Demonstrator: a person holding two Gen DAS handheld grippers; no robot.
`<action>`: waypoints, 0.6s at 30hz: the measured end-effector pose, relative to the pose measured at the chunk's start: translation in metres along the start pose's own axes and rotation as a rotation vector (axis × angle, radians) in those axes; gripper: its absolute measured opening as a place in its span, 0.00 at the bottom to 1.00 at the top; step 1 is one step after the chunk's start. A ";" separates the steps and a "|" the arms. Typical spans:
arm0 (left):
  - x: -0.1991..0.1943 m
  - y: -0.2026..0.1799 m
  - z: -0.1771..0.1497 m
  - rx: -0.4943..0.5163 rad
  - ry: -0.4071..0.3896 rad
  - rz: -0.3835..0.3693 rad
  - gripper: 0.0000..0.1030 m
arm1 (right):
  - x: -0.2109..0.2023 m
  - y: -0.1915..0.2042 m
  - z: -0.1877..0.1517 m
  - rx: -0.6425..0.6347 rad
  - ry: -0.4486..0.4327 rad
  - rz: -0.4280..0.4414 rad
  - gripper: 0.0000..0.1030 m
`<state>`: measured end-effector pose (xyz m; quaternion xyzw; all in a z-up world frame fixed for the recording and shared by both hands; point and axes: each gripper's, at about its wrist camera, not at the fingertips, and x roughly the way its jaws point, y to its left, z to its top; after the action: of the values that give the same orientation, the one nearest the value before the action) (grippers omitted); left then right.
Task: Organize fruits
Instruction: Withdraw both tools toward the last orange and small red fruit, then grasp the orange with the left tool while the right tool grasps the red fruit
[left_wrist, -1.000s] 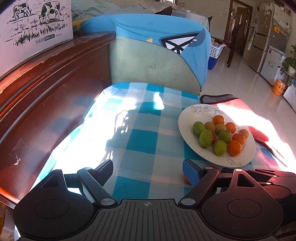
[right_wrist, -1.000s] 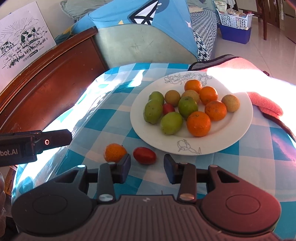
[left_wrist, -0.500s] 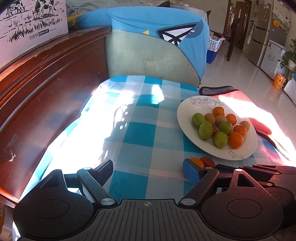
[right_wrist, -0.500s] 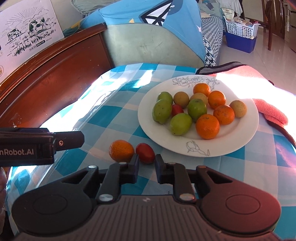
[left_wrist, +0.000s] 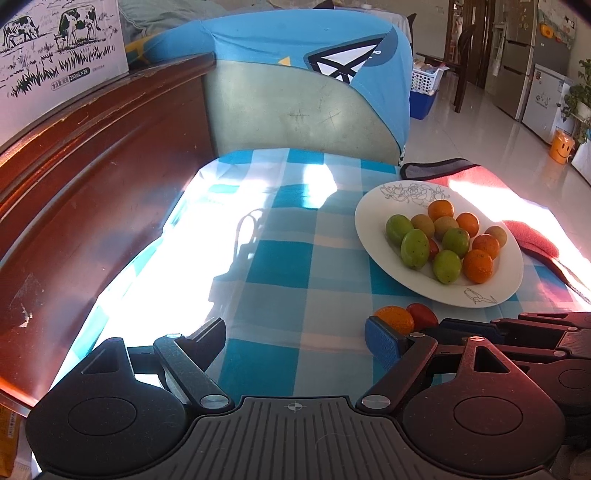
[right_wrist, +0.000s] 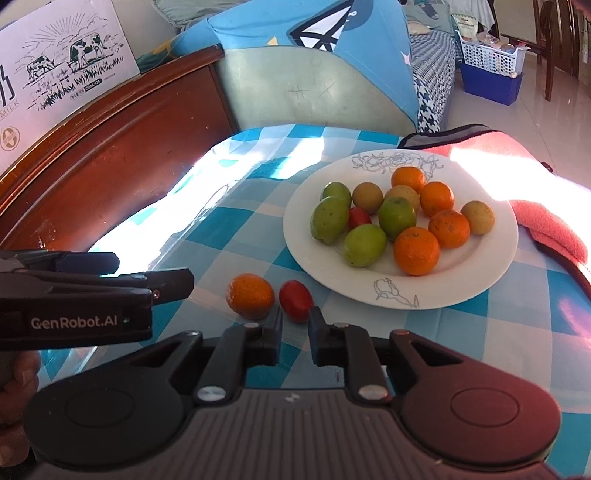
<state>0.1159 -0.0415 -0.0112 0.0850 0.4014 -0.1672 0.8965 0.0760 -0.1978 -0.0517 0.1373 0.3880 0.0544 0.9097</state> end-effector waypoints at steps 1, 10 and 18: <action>0.000 0.000 0.000 0.000 0.002 -0.005 0.82 | 0.001 0.001 0.000 -0.008 -0.003 -0.005 0.18; 0.007 0.007 -0.001 -0.036 0.029 -0.015 0.81 | 0.009 0.006 0.002 -0.059 -0.034 -0.041 0.21; 0.012 -0.001 -0.001 -0.038 0.035 -0.046 0.81 | -0.002 0.000 0.000 -0.048 -0.015 -0.039 0.14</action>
<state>0.1225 -0.0448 -0.0207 0.0614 0.4218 -0.1786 0.8868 0.0748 -0.1980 -0.0498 0.1080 0.3826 0.0447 0.9165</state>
